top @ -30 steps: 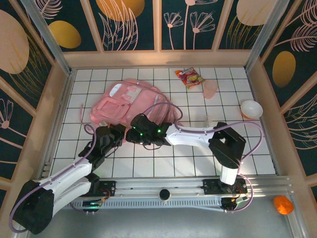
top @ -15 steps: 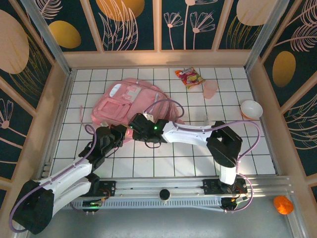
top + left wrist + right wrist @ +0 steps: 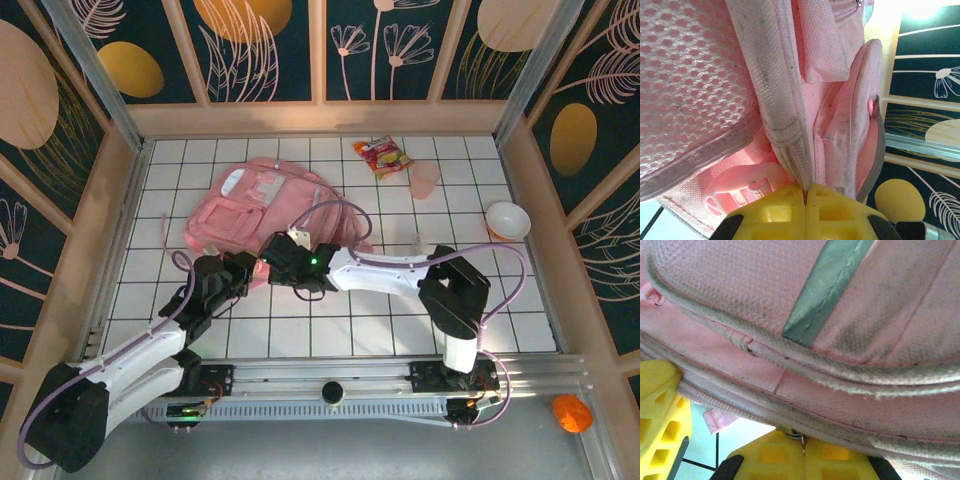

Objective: Pack books, pencil case, and school supplies into a backpack

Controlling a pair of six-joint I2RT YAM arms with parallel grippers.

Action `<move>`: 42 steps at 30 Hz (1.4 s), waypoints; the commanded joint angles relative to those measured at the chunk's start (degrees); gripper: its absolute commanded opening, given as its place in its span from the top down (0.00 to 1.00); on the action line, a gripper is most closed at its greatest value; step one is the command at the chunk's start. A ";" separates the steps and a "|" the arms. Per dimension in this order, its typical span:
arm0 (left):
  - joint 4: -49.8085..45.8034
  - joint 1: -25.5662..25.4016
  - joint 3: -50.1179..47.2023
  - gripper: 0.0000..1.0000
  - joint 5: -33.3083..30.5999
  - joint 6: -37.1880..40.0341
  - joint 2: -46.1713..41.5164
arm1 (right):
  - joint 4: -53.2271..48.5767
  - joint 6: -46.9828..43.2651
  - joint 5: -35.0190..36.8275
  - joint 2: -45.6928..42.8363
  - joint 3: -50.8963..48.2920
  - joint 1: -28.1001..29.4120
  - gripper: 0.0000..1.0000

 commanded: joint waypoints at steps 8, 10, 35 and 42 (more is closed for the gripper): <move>-9.00 2.74 0.84 1.00 -5.94 4.06 -4.00 | -1.84 -4.52 -5.27 -12.56 -11.53 -3.61 1.00; -10.59 4.03 1.71 1.00 -5.45 5.63 -4.14 | -2.08 -6.59 -6.70 -13.96 -13.12 -4.85 1.00; -16.85 12.84 20.68 0.95 -2.14 31.81 13.89 | 16.01 -5.26 -20.03 -15.11 -17.60 -0.50 1.00; -21.19 12.72 20.22 0.51 7.22 27.28 4.86 | 17.12 -8.52 -20.88 -11.67 -13.19 -2.47 1.00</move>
